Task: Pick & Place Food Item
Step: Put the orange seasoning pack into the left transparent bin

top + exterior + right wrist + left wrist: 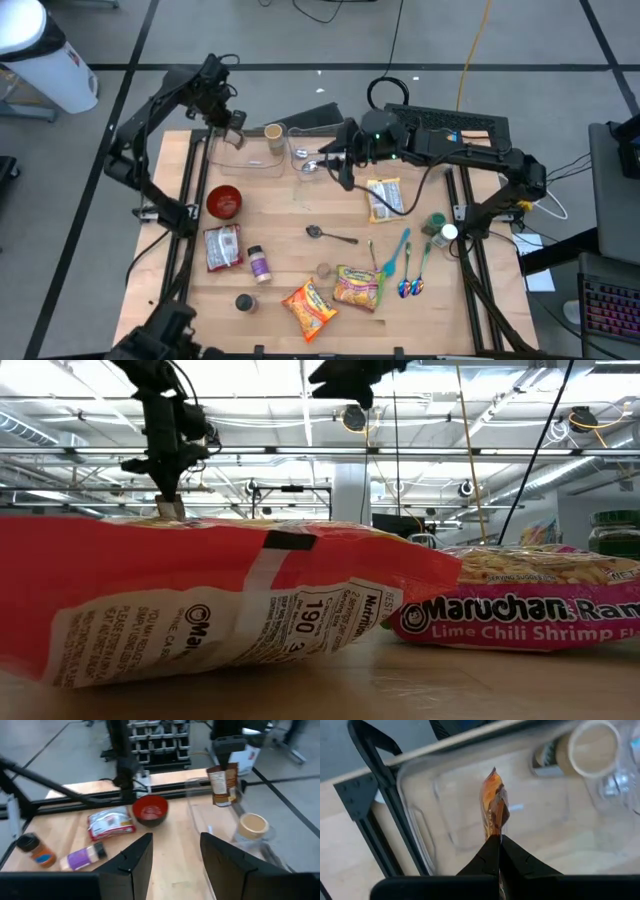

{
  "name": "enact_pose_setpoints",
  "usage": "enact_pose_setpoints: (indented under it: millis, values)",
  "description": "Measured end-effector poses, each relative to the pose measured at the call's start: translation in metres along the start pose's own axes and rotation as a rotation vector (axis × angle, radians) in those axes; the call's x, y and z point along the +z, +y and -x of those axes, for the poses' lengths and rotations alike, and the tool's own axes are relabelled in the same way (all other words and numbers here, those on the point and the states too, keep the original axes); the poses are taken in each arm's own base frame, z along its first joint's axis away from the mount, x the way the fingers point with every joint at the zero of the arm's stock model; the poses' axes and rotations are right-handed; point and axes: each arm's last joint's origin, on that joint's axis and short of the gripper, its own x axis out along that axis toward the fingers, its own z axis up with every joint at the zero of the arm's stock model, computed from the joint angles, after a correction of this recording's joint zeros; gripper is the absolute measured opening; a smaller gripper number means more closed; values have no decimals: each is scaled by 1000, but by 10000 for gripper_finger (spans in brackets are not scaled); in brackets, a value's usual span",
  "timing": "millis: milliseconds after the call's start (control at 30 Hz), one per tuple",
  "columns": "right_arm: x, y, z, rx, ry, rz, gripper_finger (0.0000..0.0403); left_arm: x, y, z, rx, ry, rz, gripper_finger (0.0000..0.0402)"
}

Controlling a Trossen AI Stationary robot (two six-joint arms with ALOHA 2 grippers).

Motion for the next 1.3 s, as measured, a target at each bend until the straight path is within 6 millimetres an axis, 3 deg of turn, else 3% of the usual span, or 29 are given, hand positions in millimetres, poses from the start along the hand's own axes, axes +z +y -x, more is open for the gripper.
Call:
enact_pose_setpoints:
  millis: [300, 600, 967, 1300]
  values:
    - [0, -23, 5, -64, -6, -30, 160, 13, 11, -17, 96, 18, -44, 0]
    - [1, -30, 6, -204, -14, -50, 160, 25, 24, -40, 112, 88, -61, 0]
    - [1, -33, 7, -212, -12, -5, 160, 26, 24, -41, 169, 73, -45, 0]
    - [1, -41, 9, -233, -12, -18, 160, 16, 12, -61, 235, 126, -95, 0]
